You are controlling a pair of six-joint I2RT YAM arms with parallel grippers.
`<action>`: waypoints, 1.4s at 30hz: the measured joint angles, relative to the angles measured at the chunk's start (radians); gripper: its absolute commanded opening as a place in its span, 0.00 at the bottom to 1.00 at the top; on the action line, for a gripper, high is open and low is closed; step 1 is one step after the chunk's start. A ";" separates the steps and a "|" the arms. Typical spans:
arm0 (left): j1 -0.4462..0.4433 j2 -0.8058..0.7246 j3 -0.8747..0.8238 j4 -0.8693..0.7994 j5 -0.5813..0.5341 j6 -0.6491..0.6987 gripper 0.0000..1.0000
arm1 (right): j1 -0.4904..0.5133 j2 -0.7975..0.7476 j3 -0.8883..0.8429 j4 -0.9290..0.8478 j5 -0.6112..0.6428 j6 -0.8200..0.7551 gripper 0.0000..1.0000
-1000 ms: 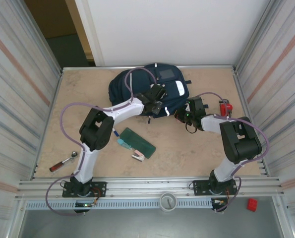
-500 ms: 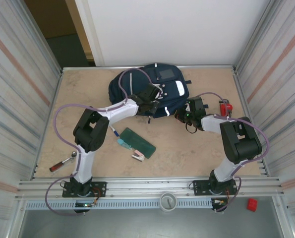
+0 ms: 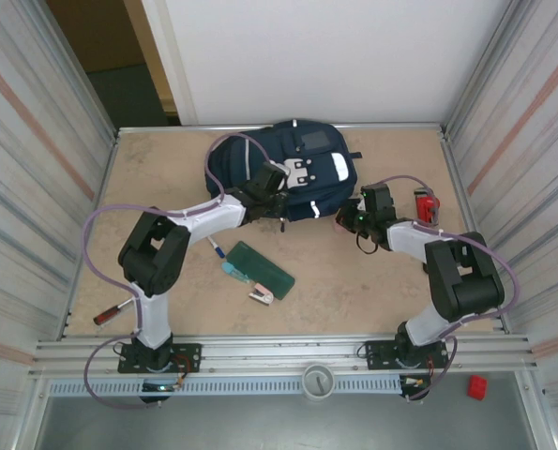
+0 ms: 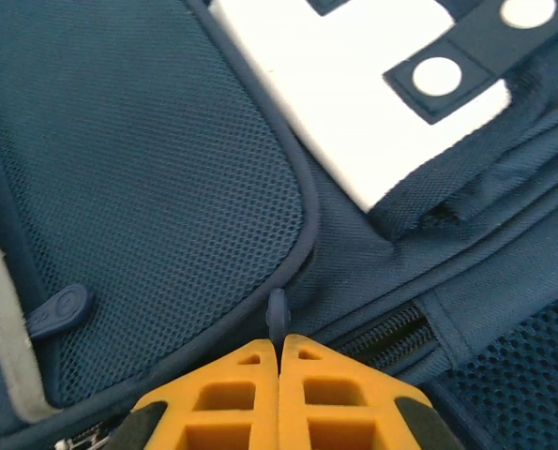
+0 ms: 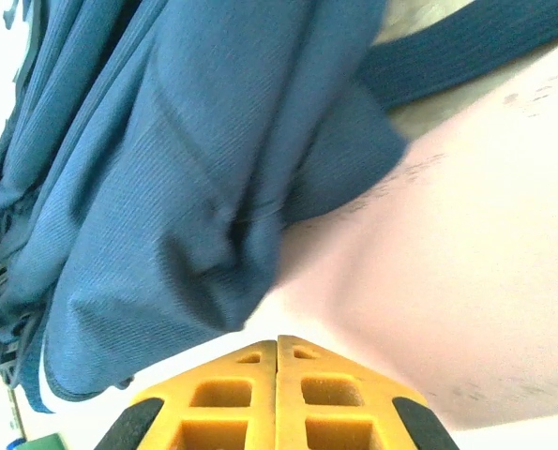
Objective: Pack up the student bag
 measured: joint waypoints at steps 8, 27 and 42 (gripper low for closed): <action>0.035 -0.079 -0.094 0.057 -0.017 0.000 0.00 | -0.020 -0.071 0.008 -0.067 -0.001 -0.026 0.24; 0.009 -0.142 -0.130 0.126 0.076 -0.026 0.00 | -0.019 0.139 0.289 -0.236 0.003 0.026 0.77; 0.216 -0.101 -0.116 0.017 0.345 -0.082 0.39 | -0.035 0.183 0.298 -0.176 -0.069 0.048 0.22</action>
